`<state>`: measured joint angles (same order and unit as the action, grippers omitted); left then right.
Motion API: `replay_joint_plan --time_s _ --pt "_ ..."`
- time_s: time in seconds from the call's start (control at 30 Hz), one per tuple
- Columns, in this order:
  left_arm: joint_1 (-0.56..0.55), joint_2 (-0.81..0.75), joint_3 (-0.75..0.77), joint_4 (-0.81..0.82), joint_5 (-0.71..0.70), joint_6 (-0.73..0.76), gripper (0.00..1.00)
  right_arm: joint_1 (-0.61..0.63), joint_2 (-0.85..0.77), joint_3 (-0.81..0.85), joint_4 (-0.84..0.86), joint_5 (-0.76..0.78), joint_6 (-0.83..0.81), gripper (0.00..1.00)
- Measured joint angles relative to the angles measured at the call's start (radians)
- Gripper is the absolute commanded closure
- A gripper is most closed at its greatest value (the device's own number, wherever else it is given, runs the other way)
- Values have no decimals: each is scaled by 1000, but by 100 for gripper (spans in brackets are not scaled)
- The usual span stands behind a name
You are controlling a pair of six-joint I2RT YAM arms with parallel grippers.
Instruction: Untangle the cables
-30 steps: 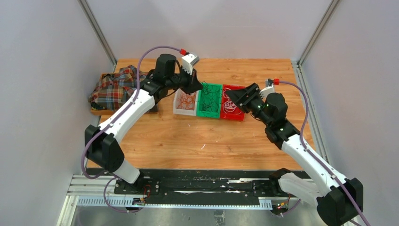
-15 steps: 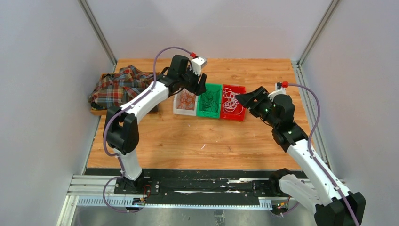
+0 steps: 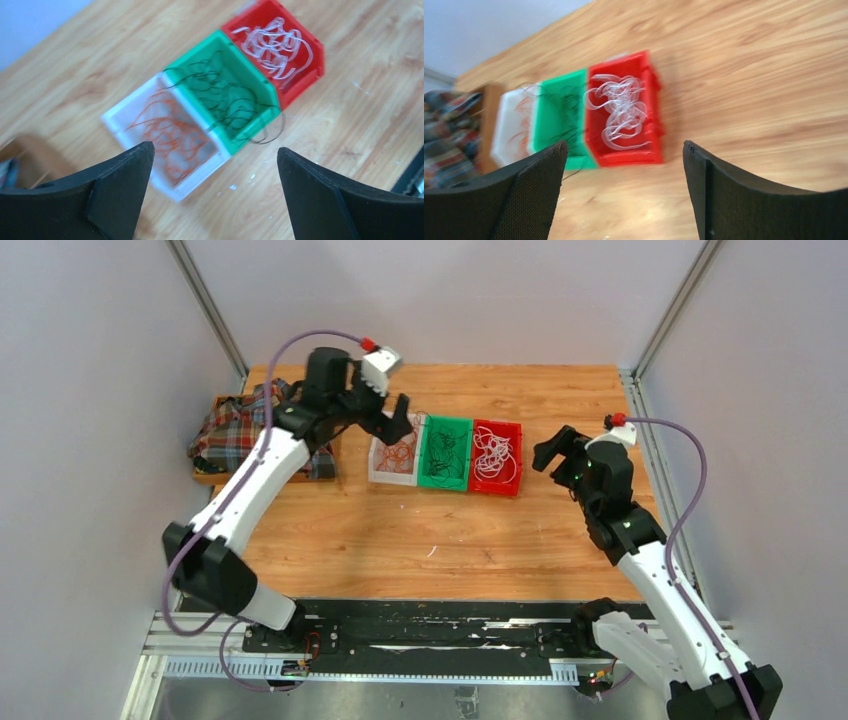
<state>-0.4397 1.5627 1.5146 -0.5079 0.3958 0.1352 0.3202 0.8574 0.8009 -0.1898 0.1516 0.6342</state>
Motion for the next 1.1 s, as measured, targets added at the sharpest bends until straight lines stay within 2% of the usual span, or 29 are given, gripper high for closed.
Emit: replay_joint_plan --time_s 0.2,0.27,0.37,0.57,0.7,0.87,1.03,1.1 --pt "271 -251 -194 52 -11 26 2 0 -105 -170 106 313 -224 14" --pt "381 -307 -303 113 -22 39 2 0 -114 -239 158 389 -299 14" --pt "483 -368 -496 227 -37 49 2 -2 -76 -295 227 481 -380 13" --pt "517 -408 -879 496 -45 27 2 -48 -15 -412 415 512 -475 13" --pt "517 -394 -1051 718 -29 3 2 -83 33 -445 500 513 -531 13" --pt "516 -362 -1171 990 -27 -23 2 -121 102 -507 645 499 -593 13" --pt "516 -307 -1333 1345 0 -47 2 -141 219 -594 830 476 -621 13" --pt "516 -280 -1368 1410 -13 -60 2 -143 290 -616 916 464 -635 13"
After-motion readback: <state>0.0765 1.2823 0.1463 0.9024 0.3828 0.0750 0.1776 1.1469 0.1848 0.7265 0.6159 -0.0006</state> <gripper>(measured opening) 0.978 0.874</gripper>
